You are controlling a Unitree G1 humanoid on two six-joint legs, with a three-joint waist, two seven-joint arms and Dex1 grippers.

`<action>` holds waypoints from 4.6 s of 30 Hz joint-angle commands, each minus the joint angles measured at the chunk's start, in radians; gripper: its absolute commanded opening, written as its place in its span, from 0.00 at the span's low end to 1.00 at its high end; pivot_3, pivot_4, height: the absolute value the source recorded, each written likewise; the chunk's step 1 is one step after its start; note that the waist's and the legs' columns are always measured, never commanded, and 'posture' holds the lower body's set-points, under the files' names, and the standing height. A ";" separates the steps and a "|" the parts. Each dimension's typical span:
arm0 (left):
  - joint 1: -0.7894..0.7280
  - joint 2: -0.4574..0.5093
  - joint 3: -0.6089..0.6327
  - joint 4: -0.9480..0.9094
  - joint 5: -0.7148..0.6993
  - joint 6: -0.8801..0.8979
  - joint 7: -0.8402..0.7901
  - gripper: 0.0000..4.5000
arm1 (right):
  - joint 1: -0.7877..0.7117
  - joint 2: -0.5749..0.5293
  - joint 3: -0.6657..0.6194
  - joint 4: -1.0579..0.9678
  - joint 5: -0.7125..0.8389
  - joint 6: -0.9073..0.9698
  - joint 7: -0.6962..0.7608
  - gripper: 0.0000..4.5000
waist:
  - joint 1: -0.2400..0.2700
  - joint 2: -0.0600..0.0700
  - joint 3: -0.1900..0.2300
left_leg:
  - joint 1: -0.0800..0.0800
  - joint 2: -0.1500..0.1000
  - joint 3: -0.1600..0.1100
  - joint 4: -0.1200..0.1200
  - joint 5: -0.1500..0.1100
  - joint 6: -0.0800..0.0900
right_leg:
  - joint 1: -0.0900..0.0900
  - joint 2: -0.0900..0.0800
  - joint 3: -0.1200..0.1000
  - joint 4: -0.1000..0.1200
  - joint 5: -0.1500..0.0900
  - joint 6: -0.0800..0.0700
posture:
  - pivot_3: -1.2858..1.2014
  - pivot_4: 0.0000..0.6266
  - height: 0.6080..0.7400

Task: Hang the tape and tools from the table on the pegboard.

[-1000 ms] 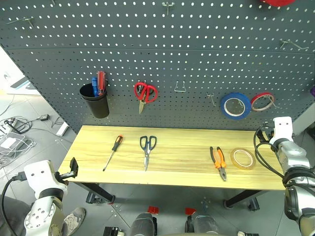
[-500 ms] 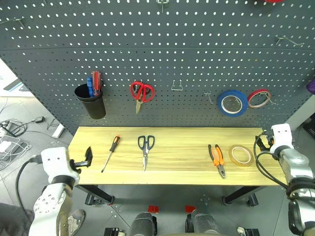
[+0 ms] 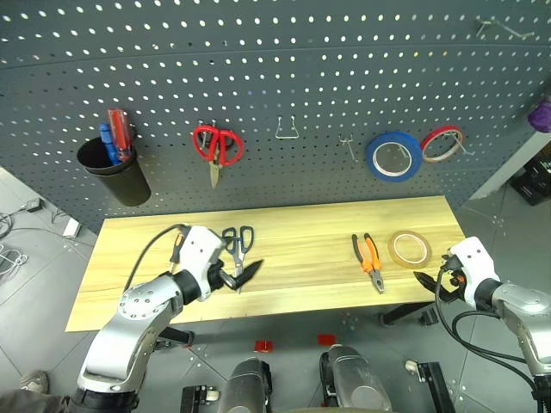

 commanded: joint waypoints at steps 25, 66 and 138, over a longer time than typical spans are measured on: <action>0.004 0.116 -0.023 -0.095 -0.031 -0.005 -0.160 1.00 | -0.649 0.111 0.411 0.922 -0.349 -0.190 0.086 0.65 | -0.017 -0.007 0.046 | -0.007 0.001 0.001 0.005 0.001 0.001 | -0.005 -0.001 -0.001 0.000 0.005 0.003 | 0.41 0.41 1.00; 0.012 0.067 0.145 -0.099 -0.176 -0.039 -0.156 1.00 | -0.399 0.273 0.376 -0.063 -0.603 -0.539 -0.365 0.11 | 0.011 -0.005 0.047 | -0.020 0.005 0.000 0.015 0.008 0.000 | -0.016 0.006 0.000 0.003 0.016 0.001 | 0.41 0.45 1.00; 0.284 0.120 0.287 -0.055 -0.174 -0.283 -0.269 1.00 | -0.448 0.605 0.162 0.176 -0.246 0.398 -0.507 0.56 | 0.006 -0.006 0.050 | -0.023 0.015 0.020 0.012 0.009 0.002 | -0.037 0.014 0.020 0.015 0.020 -0.006 | 0.43 0.49 1.00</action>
